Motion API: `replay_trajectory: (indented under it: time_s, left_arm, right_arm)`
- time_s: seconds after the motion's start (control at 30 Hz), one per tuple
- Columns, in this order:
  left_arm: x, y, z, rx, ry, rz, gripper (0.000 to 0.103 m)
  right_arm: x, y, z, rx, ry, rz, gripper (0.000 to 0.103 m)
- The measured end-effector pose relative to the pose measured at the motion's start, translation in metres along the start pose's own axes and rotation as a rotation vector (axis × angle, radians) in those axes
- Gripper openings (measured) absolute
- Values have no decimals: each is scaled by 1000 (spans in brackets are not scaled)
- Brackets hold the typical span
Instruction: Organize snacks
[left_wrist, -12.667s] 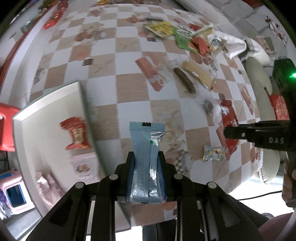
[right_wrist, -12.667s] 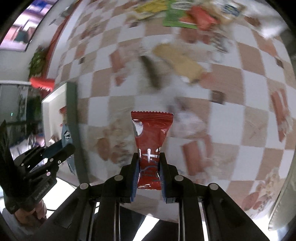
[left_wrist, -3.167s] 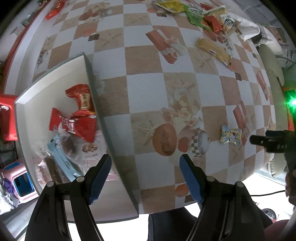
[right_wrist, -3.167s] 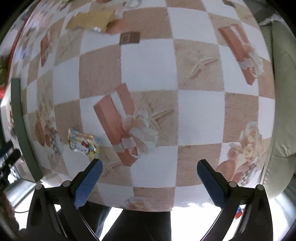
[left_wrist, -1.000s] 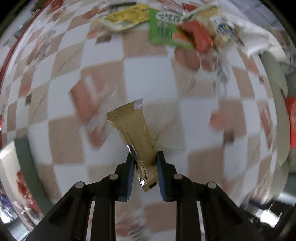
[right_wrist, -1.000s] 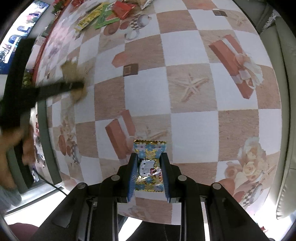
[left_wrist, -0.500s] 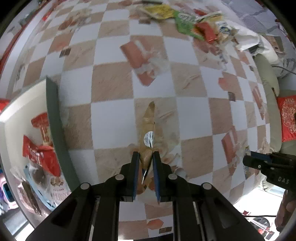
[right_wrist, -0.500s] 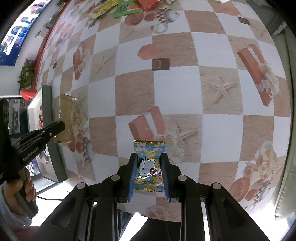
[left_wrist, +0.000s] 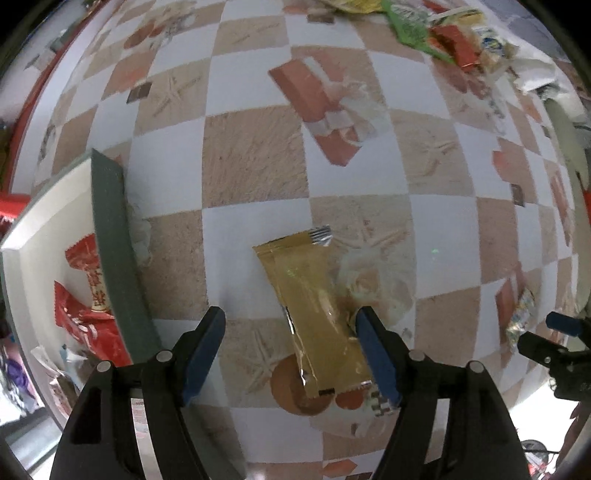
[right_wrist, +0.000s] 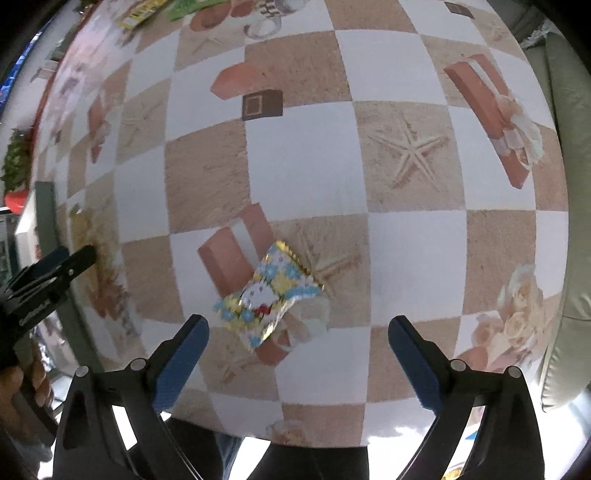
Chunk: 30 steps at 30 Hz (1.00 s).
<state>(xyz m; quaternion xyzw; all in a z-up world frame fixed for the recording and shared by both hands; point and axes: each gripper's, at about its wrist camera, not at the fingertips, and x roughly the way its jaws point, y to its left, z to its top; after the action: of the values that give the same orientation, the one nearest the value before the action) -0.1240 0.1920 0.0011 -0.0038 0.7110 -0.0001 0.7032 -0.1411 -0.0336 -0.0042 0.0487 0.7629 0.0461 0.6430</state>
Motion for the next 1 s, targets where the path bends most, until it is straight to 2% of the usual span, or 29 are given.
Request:
replay_trajectory:
  time_s: [0.03, 0.07, 0.23, 0.43, 0.57, 0.63, 0.67, 0.7, 0.73, 0.77, 0.8, 0.83, 0.87, 0.9, 1.0]
  left_arm:
    - [3, 0, 1, -6, 7, -1, 77]
    - [4, -1, 1, -4, 3, 4, 79]
    - [5, -2, -3, 4, -8, 6, 84]
    - [8, -4, 2, 1, -6, 6, 84]
    - [11, 3, 5, 7, -5, 5, 84]
    - [15, 2, 5, 4, -2, 4, 83]
    - [15, 1, 4, 4, -1, 0, 82]
    - [9, 1, -3, 7, -3, -2, 77]
    - [4, -1, -4, 17, -13, -2, 64]
    - [-1, -3, -5, 32, -26, -2, 56]
    - [-5, -5, -6, 51, -33, -5, 35]
    - [-7, -6, -6, 69, -32, -8, 24]
    - [-7, -6, -5, 72, -27, -29, 24]
    - [-7, -4, -5, 64, -23, -54, 24]
    - [-14, 1, -7, 47, -33, -70, 24]
  right_arm:
    - [6, 0, 3, 5, 10, -15, 98]
    - [9, 1, 4, 7, 15, -28, 103]
    - [17, 6, 11, 59, 32, -118, 103]
    - [14, -2, 10, 171, -33, -98, 103]
    - [20, -2, 18, 146, 61, -90, 103]
    - [19, 1, 20, 148, 60, -70, 103]
    - [18, 3, 19, 138, 53, -74, 99]
    - [16, 5, 18, 127, 46, -88, 91]
    - [13, 9, 15, 101, 29, -104, 86]
    - [10, 13, 14, 79, 16, -112, 71]
    - [6, 17, 12, 47, -2, -119, 47]
    - [2, 22, 11, 3, -20, -127, 31]
    - [0, 25, 9, -24, -21, -120, 26]
    - [1, 26, 8, -39, -10, -102, 26]
    - [-3, 21, 7, -27, -8, -23, 26]
